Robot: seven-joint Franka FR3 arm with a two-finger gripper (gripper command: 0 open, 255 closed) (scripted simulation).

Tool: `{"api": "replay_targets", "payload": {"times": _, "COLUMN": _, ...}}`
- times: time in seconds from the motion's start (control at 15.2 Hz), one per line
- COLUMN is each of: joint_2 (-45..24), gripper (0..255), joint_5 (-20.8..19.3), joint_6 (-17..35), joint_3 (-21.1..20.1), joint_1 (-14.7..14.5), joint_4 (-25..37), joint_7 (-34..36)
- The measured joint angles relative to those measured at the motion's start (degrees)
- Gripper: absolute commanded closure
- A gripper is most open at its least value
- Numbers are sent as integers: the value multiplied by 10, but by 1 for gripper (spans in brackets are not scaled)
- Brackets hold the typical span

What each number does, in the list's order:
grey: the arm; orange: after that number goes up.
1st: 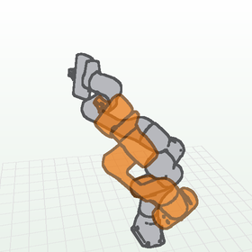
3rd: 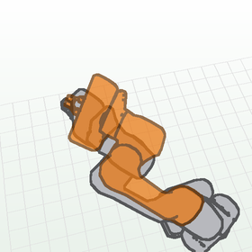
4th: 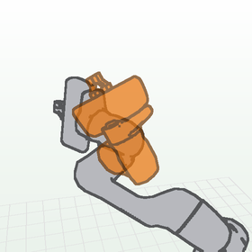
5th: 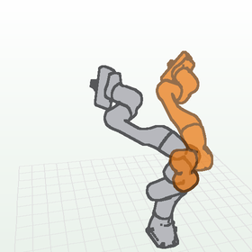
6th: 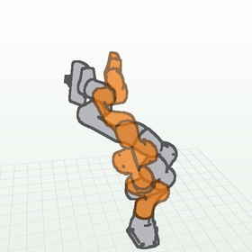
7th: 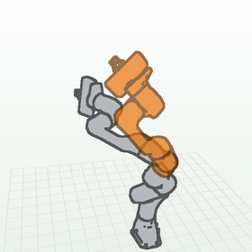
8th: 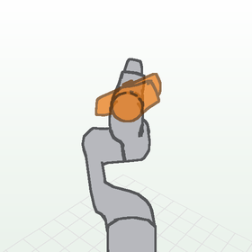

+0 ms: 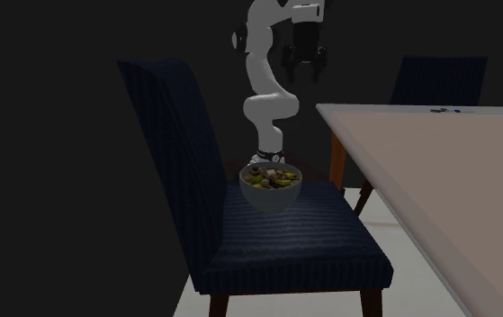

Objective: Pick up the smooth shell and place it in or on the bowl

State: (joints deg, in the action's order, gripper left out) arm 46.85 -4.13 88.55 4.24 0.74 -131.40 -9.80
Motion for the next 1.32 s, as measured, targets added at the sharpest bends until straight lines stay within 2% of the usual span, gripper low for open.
{"api": "replay_targets", "payload": {"times": 0.2, "joint_2": 14, "gripper": 0, "joint_5": -8, "joint_6": 10, "joint_3": 17, "joint_1": 0, "joint_4": -21, "joint_7": -24}}
{"api": "replay_targets", "payload": {"times": 0.53, "joint_2": 58, "gripper": 0, "joint_5": -43, "joint_6": 63, "joint_3": 85, "joint_1": 1, "joint_4": -109, "joint_7": -116}}
{"api": "replay_targets", "payload": {"times": 0.99, "joint_2": 73, "gripper": 0, "joint_5": -108, "joint_6": 147, "joint_3": 205, "joint_1": 9, "joint_4": -194, "joint_7": -259}}
{"api": "replay_targets", "payload": {"times": 1.32, "joint_2": 35, "gripper": 0, "joint_5": -156, "joint_6": 214, "joint_3": 308, "joint_1": 6, "joint_4": -215, "joint_7": -368}}
